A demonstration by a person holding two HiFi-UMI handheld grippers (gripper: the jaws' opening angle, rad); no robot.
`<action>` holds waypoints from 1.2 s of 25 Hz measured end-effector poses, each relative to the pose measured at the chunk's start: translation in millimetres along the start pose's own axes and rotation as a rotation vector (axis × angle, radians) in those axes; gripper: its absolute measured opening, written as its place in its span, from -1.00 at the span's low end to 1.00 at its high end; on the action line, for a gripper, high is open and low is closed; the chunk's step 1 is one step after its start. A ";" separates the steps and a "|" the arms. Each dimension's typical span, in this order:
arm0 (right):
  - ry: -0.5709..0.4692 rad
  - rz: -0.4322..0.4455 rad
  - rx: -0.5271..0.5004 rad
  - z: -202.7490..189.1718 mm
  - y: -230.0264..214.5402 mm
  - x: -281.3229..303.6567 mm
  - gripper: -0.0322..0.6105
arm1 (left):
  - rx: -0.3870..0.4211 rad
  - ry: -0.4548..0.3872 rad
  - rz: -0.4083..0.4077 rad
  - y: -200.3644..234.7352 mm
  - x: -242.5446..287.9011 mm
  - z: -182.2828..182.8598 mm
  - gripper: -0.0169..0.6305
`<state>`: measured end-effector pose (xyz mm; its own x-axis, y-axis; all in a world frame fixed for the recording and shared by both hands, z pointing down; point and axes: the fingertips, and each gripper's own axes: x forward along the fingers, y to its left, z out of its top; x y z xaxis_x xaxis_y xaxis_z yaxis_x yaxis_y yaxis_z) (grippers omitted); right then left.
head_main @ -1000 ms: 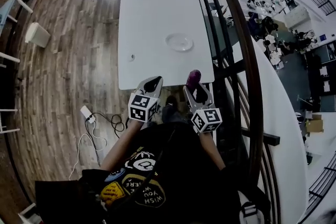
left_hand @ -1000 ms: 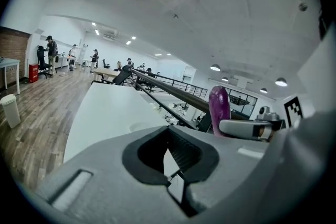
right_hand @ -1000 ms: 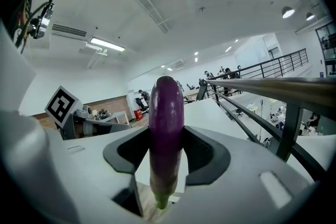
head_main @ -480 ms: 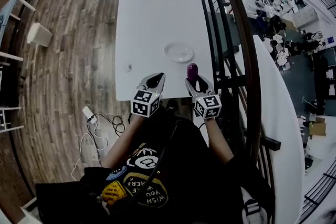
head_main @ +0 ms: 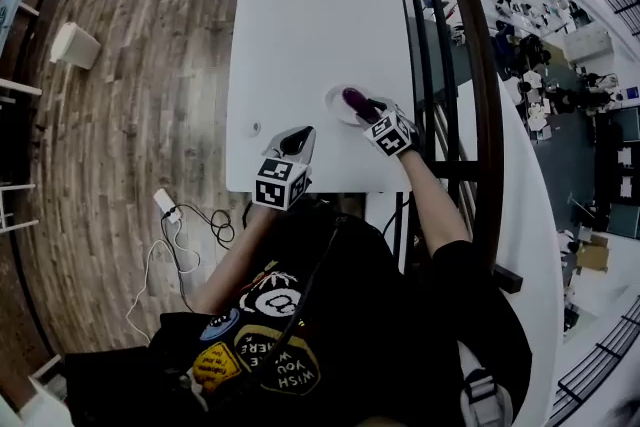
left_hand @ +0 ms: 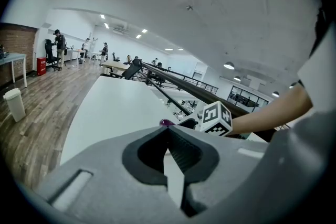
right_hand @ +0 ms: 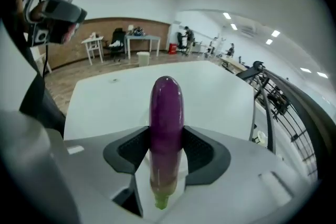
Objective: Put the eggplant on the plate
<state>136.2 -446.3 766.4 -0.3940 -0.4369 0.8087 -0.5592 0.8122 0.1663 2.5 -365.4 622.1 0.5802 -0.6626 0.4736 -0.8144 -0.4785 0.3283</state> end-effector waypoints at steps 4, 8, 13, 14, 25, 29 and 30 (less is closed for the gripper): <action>0.168 0.128 -0.187 -12.7 -0.1 34.0 -0.26 | -0.043 -0.011 0.037 18.1 -8.6 -1.2 -0.93; 0.247 0.205 -0.289 -14.9 3.6 59.4 -0.26 | -0.093 -0.022 0.079 37.0 -18.1 -6.9 -0.93; 0.296 0.252 -0.392 -16.6 18.6 77.9 -0.26 | -0.126 -0.026 0.112 53.3 -23.8 -12.1 -0.93; 0.307 0.257 -0.413 -18.7 20.6 79.8 -0.26 | -0.127 -0.028 0.116 55.0 -24.4 -11.3 -0.93; 0.163 0.218 -0.321 7.8 18.5 53.6 -0.19 | -0.101 -0.028 0.091 50.9 -28.9 -11.7 -0.93; -0.065 0.066 -0.171 53.7 6.4 -28.1 -0.31 | -0.047 -0.041 0.051 36.4 -32.7 6.6 -0.93; -0.143 0.005 -0.097 61.8 -0.8 -52.2 -0.44 | -0.031 -0.049 0.037 31.0 -27.4 13.1 -0.93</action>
<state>112.1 -448.0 689.2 -0.5004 -0.4773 0.7223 -0.4863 0.8452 0.2217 -38.5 -369.7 608.6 0.5492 -0.7071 0.4455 -0.8346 -0.4361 0.3367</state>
